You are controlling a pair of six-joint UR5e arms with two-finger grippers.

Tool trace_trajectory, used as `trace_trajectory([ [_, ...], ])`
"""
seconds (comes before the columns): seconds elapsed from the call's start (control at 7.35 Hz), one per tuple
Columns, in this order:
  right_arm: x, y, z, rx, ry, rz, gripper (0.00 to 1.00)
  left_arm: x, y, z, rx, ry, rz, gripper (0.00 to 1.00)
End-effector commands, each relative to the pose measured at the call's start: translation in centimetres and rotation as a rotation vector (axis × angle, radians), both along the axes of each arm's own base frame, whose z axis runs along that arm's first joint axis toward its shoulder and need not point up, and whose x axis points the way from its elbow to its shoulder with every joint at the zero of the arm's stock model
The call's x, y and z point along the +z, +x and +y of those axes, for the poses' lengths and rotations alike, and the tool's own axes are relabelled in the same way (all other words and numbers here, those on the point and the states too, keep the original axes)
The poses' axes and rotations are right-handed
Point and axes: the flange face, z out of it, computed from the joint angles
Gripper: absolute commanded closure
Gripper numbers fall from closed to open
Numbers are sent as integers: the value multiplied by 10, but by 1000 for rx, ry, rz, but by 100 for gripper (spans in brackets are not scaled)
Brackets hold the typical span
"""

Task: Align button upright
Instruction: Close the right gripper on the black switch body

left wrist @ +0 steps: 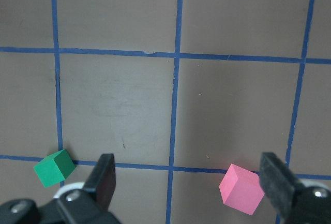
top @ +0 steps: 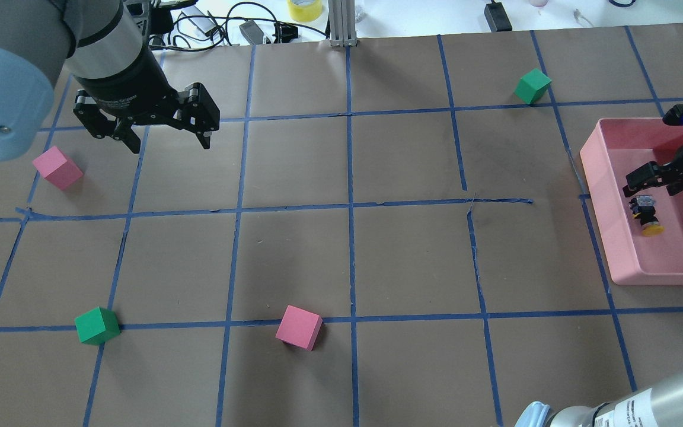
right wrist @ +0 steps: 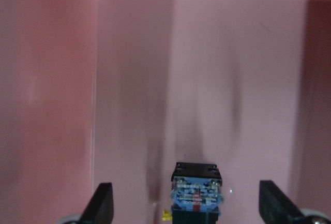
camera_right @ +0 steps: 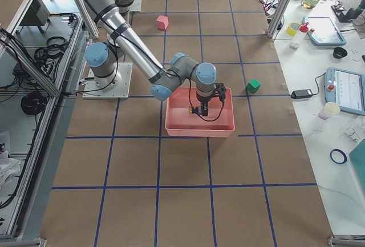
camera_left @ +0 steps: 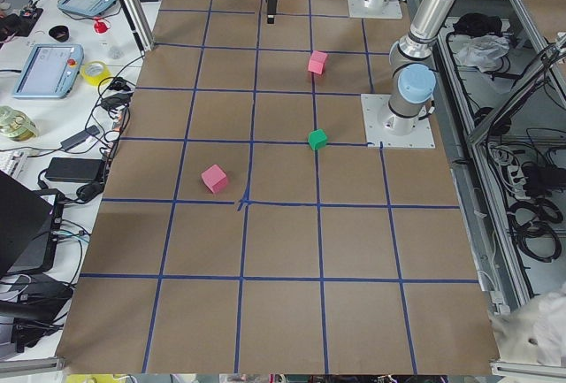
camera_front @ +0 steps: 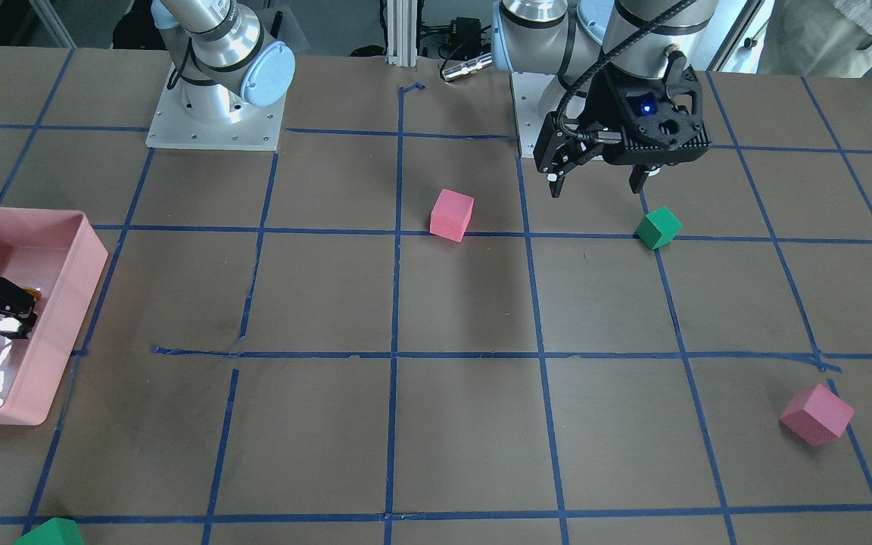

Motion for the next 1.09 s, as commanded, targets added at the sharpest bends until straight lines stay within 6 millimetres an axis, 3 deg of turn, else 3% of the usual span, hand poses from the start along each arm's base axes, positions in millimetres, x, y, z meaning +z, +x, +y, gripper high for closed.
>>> trace_trajectory([
  [0.0, -2, 1, 2, 0, 4, -3, 0, -1, 0, 0, 1, 3, -1, 0],
  [0.68, -15, 2, 2, 0, 16, -11, 0, 0, 0, 1, 8, -1, 3, 0],
  [0.82, -18, 1, 1, 0, 13, -12, 2, -1, 0, 1, 10, -1, 2, 0],
  [0.95, -20, 1, 1, 2, 16, -13, 10, -2, 0, 1, 10, 1, 1, 0],
])
